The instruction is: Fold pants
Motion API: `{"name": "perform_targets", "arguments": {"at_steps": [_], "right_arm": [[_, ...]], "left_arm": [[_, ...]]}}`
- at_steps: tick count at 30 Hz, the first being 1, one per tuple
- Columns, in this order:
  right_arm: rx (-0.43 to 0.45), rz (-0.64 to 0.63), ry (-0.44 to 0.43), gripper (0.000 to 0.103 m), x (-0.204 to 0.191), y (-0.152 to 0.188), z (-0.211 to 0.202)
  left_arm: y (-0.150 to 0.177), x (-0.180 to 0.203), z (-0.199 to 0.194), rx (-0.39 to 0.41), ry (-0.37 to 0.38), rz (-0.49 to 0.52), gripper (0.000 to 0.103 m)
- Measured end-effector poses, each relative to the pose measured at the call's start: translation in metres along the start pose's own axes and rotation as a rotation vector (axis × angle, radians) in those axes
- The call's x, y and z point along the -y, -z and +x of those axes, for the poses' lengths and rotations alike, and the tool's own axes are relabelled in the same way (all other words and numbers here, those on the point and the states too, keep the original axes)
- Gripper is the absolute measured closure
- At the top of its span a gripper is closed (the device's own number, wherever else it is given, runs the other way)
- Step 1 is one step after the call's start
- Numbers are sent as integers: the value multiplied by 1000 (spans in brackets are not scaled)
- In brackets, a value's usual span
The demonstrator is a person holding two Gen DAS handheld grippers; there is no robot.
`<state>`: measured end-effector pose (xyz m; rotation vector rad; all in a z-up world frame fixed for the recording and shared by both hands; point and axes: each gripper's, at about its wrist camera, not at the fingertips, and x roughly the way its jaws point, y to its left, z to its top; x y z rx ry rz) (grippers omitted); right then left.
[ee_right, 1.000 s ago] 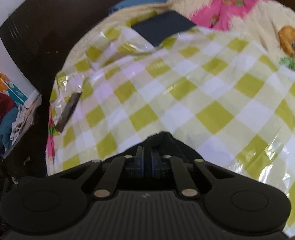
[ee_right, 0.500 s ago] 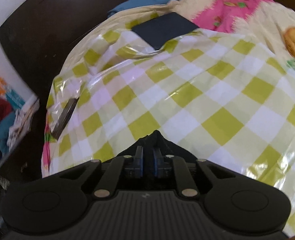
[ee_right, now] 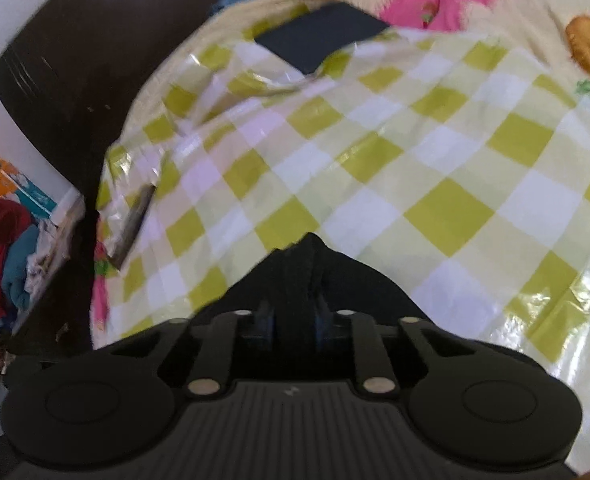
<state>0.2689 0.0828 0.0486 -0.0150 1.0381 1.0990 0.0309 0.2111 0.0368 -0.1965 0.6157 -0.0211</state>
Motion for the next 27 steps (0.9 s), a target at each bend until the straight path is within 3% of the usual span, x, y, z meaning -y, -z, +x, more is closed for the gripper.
{"name": "perform_targets", "arguments": {"at_steps": [8, 15, 20, 23, 27], "right_arm": [[145, 12, -3, 92, -18, -23, -45], [108, 36, 11, 99, -7, -29, 25], [136, 10, 141, 94, 10, -20, 58], [91, 57, 189, 93, 23, -8, 86], [163, 120, 205, 92, 28, -3, 74]], "left_arm": [[-22, -9, -21, 92, 38, -27, 74], [-2, -52, 20, 10, -35, -125, 74], [13, -67, 41, -35, -54, -161, 73], [17, -70, 46, -45, -67, -152, 68], [17, -76, 38, -53, -62, -155, 50]]}}
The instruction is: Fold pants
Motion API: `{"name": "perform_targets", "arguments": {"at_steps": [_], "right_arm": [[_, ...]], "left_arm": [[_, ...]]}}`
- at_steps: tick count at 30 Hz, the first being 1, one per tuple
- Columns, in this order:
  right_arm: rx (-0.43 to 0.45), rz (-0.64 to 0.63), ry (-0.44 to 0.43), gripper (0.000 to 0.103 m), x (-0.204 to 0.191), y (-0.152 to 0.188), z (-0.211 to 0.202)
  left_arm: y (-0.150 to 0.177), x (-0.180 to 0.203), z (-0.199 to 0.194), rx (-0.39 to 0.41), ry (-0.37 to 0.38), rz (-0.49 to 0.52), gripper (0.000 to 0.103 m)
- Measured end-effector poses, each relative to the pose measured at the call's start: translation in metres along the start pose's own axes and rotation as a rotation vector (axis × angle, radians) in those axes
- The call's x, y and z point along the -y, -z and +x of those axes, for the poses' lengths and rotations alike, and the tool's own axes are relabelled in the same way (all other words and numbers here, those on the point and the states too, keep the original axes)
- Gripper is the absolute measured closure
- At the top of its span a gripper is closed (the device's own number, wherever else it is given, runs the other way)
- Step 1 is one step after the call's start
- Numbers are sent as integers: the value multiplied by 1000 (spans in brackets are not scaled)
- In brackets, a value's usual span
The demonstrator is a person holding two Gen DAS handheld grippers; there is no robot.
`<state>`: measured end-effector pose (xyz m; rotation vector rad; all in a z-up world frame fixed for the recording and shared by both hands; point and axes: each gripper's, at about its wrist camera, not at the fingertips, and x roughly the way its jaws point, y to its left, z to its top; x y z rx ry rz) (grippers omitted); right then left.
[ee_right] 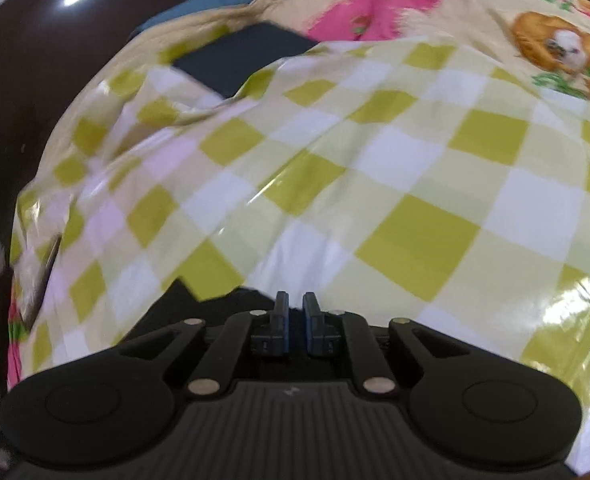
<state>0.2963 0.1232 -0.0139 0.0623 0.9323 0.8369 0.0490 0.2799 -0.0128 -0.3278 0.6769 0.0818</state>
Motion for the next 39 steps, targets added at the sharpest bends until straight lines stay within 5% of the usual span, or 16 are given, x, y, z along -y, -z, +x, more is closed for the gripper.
{"name": "perform_targets", "arguments": {"at_steps": [7, 11, 16, 18, 21, 24, 28, 34, 37, 39], "right_arm": [[262, -38, -23, 92, -17, -2, -99], [209, -168, -88, 92, -46, 25, -113], [50, -237, -101, 89, -62, 53, -61], [34, -204, -45, 97, -56, 55, -40], [56, -33, -84, 103, -32, 50, -29], [67, 8, -95, 103, -30, 47, -30], [92, -19, -60, 103, -37, 44, -41], [100, 48, -42, 103, -24, 38, -43], [131, 3, -67, 89, -25, 33, -59], [155, -87, -57, 68, -27, 23, -66]], "left_arm": [[-5, 0, -26, 12, -3, 55, 48], [-5, 12, -38, 32, -42, 156, 46], [-6, 10, -35, -7, -65, 186, 40], [-5, 7, -36, -10, -89, 188, 40], [-2, -2, -39, -22, -135, 179, 40], [-8, -7, -47, 4, -113, 141, 40], [-23, 16, -54, 94, -67, 215, 40], [-18, 26, -30, 18, 19, 196, 40], [-11, 27, -21, -20, 20, 185, 40], [-8, 31, -16, -27, -5, 212, 42]]}}
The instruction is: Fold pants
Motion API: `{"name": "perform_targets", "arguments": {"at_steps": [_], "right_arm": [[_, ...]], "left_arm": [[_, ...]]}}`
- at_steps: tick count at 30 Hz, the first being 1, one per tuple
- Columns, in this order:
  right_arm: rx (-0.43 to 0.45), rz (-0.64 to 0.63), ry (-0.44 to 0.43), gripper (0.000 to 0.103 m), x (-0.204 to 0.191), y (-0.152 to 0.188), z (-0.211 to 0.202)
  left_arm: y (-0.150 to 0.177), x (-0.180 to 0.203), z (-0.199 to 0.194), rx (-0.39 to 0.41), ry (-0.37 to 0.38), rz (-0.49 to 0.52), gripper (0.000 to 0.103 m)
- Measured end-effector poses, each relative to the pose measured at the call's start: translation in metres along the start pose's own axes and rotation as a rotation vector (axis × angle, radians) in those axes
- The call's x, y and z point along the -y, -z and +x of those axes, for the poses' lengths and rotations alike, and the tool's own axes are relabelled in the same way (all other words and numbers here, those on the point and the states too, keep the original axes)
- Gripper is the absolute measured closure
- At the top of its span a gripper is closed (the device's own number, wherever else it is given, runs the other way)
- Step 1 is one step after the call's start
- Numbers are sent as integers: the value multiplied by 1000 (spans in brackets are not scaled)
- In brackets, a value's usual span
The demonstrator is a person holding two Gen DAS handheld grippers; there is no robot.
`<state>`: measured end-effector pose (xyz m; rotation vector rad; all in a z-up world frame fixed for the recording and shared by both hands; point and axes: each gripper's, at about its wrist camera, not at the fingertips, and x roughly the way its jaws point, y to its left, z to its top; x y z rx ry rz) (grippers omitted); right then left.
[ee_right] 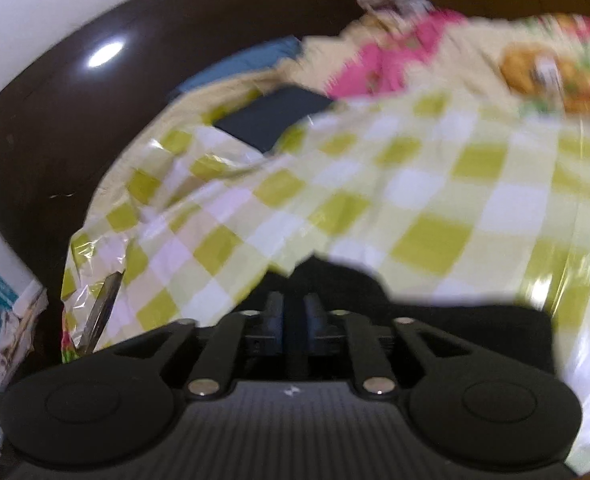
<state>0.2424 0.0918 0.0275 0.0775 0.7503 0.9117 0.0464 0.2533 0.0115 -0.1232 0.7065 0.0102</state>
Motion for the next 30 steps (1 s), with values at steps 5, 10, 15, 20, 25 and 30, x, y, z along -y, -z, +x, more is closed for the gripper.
{"name": "perform_targets", "arguments": {"at_steps": [5, 10, 15, 20, 25, 30], "right_arm": [[-105, -164, -37, 34, -5, -16, 21], [-214, -340, -34, 38, -24, -17, 45], [-299, -249, -94, 91, -21, -26, 53], [-248, -221, -80, 96, -24, -33, 20], [-165, -112, 6, 97, -1, -35, 22], [-144, 7, 71, 95, 21, -3, 66]], "left_arm": [[-1, 2, 2, 12, -8, 10, 50], [-1, 1, 6, 6, -11, 27, 49], [-4, -2, 7, 19, -22, 11, 50], [-10, -1, 3, 66, -6, 22, 58], [-17, 2, 19, 99, -52, 56, 57], [-10, -3, 45, 25, -69, 36, 56]]}}
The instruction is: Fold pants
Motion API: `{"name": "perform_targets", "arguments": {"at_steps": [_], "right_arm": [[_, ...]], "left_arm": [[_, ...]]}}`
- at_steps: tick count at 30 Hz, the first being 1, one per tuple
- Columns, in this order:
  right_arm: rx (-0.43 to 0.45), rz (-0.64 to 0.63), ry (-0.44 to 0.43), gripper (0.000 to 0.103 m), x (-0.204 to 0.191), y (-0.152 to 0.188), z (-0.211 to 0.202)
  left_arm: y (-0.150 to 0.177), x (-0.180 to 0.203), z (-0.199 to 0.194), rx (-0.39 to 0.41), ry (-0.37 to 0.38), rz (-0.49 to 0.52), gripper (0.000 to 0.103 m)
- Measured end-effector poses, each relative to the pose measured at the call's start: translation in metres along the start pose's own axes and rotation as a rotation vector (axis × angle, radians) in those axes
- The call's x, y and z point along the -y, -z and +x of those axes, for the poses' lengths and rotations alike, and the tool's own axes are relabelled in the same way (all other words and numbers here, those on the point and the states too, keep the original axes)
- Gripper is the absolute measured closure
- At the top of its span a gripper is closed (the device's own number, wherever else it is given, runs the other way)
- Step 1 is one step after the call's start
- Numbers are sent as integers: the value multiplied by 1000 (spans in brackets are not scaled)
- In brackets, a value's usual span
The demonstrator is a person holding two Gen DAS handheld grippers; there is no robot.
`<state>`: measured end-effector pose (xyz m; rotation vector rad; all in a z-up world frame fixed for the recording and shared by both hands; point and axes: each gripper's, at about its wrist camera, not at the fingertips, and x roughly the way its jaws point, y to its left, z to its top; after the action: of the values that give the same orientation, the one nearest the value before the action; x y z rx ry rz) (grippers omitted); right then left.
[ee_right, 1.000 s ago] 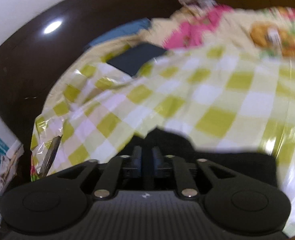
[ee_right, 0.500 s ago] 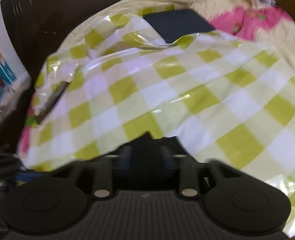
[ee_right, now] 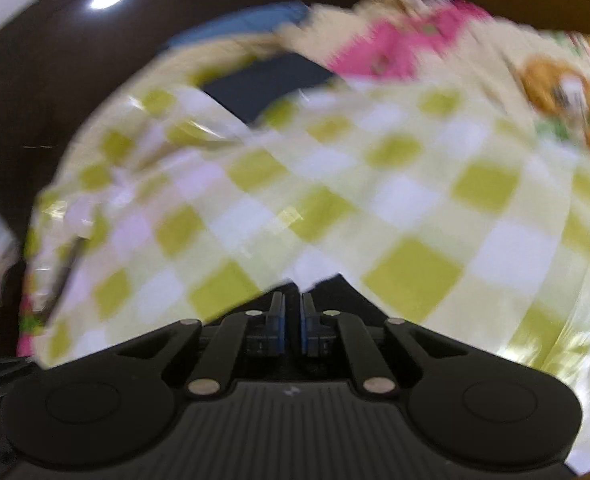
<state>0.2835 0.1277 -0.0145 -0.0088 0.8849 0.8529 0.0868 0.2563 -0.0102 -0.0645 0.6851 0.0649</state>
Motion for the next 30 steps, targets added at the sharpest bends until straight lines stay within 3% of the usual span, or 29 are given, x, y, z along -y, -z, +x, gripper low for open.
{"name": "perform_targets", "arguments": {"at_steps": [6, 11, 15, 18, 22, 25, 27, 30], "right_arm": [[110, 22, -20, 85, 2, -16, -39], [233, 49, -15, 77, 5, -10, -97], [217, 24, 14, 77, -6, 19, -116], [200, 123, 27, 77, -1, 51, -132], [137, 255, 65, 57, 15, 100, -146], [96, 371, 27, 56, 30, 120, -140], [100, 442, -10, 56, 36, 125, -134], [126, 471, -26, 46, 35, 125, -132]], "left_arm": [[7, -8, -22, -16, 14, 4, 47], [-4, -7, -48, 42, -55, 35, 47], [-23, 7, -44, 103, -92, 113, 44], [-35, 13, -17, 78, -28, 138, 44], [-38, 8, 28, -23, 50, 140, 40], [-23, 12, 46, -47, 32, 216, 35], [-23, 11, 44, -47, 38, 205, 35], [-33, 10, 31, -27, 22, 224, 35]]}}
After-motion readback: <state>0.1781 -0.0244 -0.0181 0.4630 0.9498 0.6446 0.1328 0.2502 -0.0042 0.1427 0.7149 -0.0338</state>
